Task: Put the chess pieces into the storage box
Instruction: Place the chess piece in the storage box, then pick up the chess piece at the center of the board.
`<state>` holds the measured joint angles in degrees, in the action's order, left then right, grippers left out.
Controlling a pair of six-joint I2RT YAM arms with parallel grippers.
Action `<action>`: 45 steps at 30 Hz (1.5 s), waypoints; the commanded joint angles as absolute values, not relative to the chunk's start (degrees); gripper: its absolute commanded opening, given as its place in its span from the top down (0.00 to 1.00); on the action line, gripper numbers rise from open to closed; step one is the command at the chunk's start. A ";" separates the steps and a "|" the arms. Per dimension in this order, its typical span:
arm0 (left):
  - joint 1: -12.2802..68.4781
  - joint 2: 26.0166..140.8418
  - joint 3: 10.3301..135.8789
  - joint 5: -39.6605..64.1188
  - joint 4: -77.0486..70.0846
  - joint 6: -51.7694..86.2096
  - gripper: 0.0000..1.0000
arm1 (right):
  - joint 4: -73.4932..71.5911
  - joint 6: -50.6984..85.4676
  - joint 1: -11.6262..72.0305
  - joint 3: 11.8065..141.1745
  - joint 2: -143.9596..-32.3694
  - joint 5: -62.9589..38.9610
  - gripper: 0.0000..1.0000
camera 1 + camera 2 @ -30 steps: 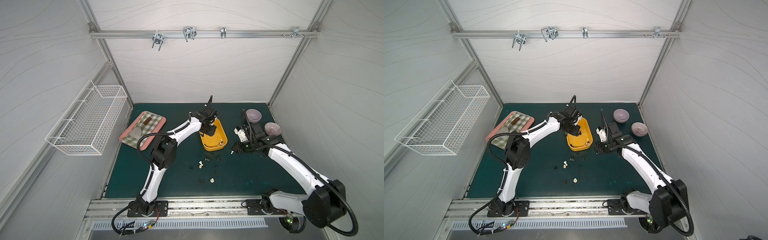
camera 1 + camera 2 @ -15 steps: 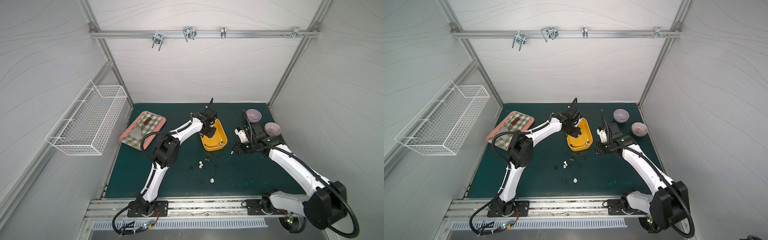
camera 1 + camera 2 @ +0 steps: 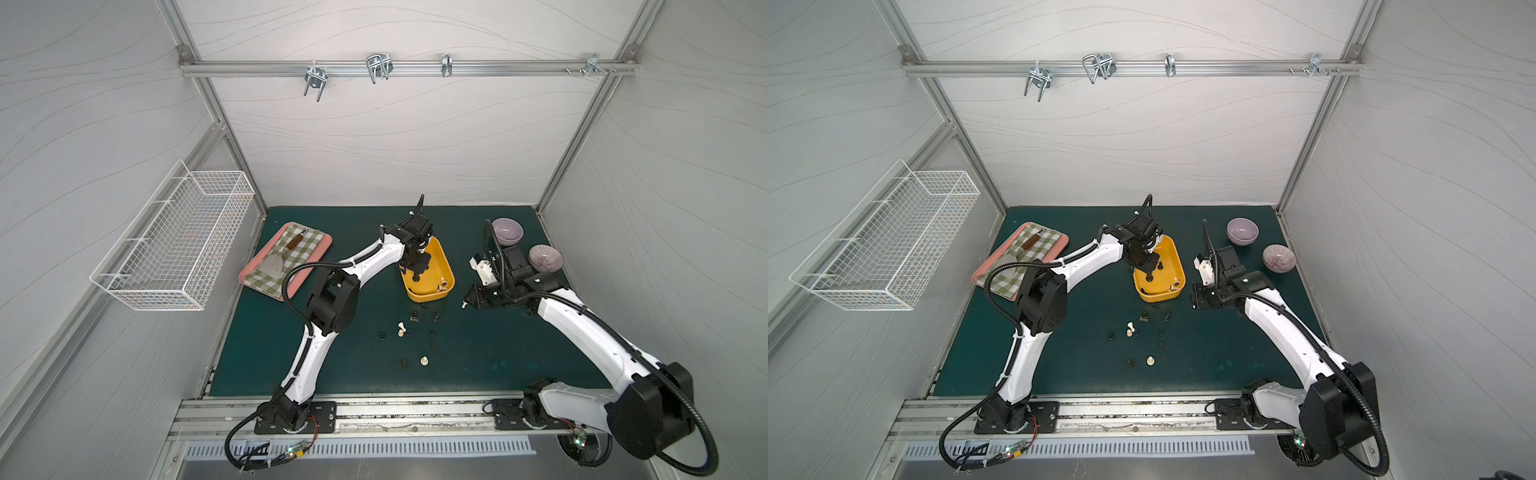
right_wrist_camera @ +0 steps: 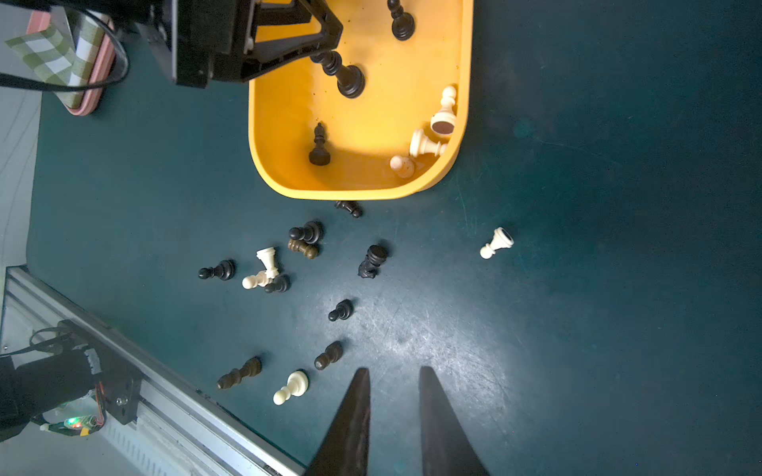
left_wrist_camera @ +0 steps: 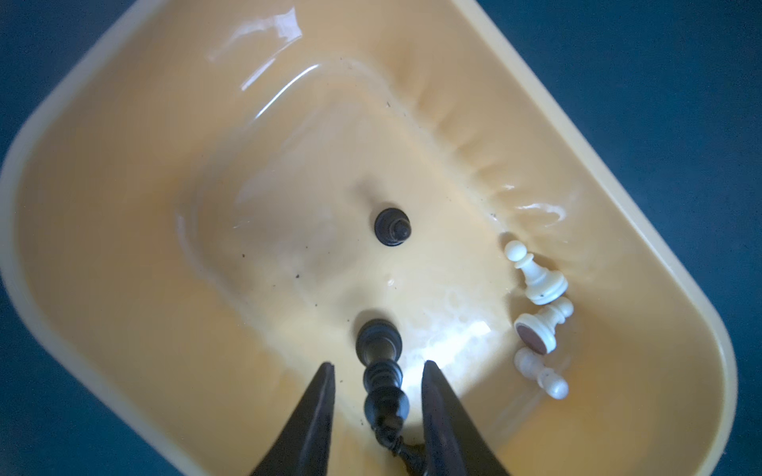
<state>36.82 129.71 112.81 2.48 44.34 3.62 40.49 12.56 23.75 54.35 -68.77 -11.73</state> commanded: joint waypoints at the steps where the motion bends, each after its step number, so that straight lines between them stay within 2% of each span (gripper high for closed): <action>1: 36.26 127.14 115.24 3.60 44.87 3.47 0.59 | 42.36 11.87 22.61 54.67 -68.00 -10.99 0.76; 6: 34.53 118.91 110.50 5.04 43.03 3.73 0.57 | 43.41 11.45 21.84 55.24 -69.23 -9.49 0.75; 17: 30.29 97.58 84.98 3.35 35.82 7.16 0.54 | 42.62 14.99 21.90 54.32 -73.03 -4.76 0.74; 23: 30.07 89.80 76.12 1.69 34.81 9.47 0.53 | 40.44 18.78 21.89 52.00 -74.64 -1.29 0.74; 32: 30.11 82.87 64.61 1.23 32.01 13.21 0.51 | 38.68 23.54 23.26 51.84 -78.61 1.89 0.74; 45: 30.10 76.32 56.58 0.86 31.20 15.46 0.49 | 36.73 29.56 26.05 53.42 -84.79 5.48 0.73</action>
<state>30.06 77.78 57.10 1.43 33.36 14.20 37.21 27.05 25.28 52.03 -83.57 3.64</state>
